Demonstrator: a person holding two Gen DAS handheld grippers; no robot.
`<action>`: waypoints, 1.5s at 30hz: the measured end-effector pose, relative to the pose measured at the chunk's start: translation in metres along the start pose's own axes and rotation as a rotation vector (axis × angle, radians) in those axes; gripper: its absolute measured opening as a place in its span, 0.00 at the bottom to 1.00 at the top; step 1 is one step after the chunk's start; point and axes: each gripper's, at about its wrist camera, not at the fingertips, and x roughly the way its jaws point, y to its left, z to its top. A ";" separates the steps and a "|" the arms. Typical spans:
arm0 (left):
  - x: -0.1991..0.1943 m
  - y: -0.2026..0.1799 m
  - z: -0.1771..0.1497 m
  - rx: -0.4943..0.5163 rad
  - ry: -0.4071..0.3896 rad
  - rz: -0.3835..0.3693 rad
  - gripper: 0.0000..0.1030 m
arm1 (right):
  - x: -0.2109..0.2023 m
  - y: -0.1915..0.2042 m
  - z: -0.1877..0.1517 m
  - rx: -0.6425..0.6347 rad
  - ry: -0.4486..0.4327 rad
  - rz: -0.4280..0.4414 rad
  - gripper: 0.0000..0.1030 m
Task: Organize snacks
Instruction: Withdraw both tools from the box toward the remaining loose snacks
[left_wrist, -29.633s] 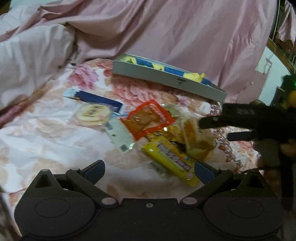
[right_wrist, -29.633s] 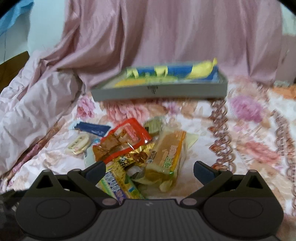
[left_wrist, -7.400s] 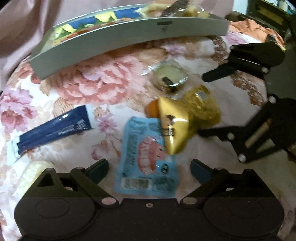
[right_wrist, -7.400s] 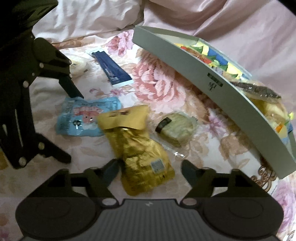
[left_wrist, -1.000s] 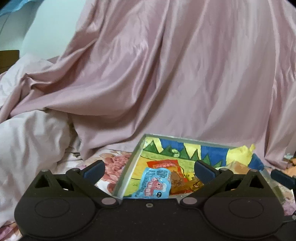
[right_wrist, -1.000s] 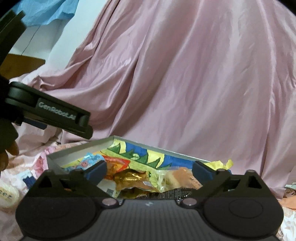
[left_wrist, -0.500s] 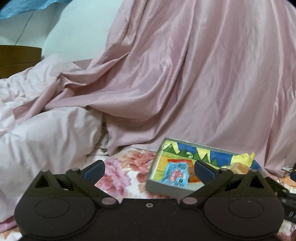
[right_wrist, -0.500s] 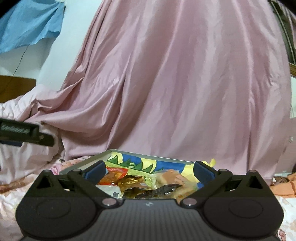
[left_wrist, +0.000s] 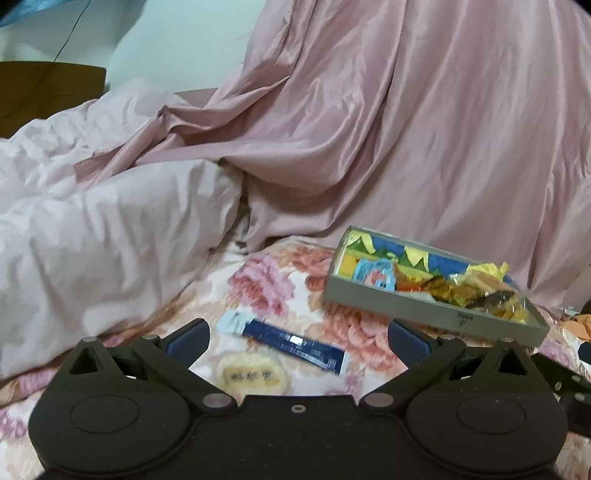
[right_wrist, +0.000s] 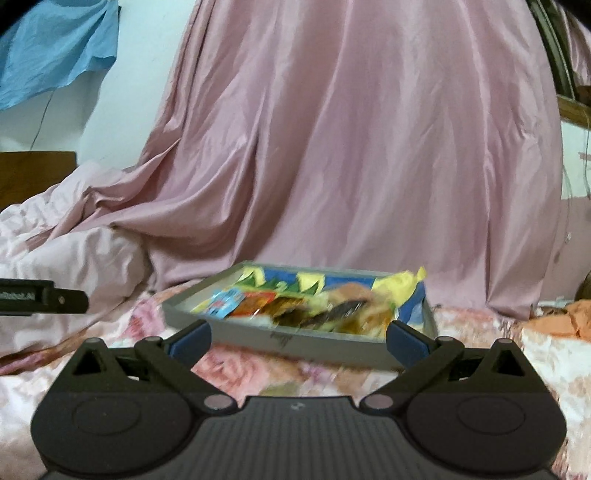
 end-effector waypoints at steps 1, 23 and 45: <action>-0.003 0.002 -0.004 0.000 0.006 0.002 0.99 | -0.004 0.004 -0.003 -0.004 0.012 0.008 1.00; -0.029 0.031 -0.061 0.059 0.126 0.016 0.99 | -0.011 0.048 -0.041 -0.058 0.298 0.104 1.00; -0.002 0.009 -0.055 0.125 0.195 -0.035 0.99 | 0.012 0.037 -0.043 0.010 0.418 0.094 1.00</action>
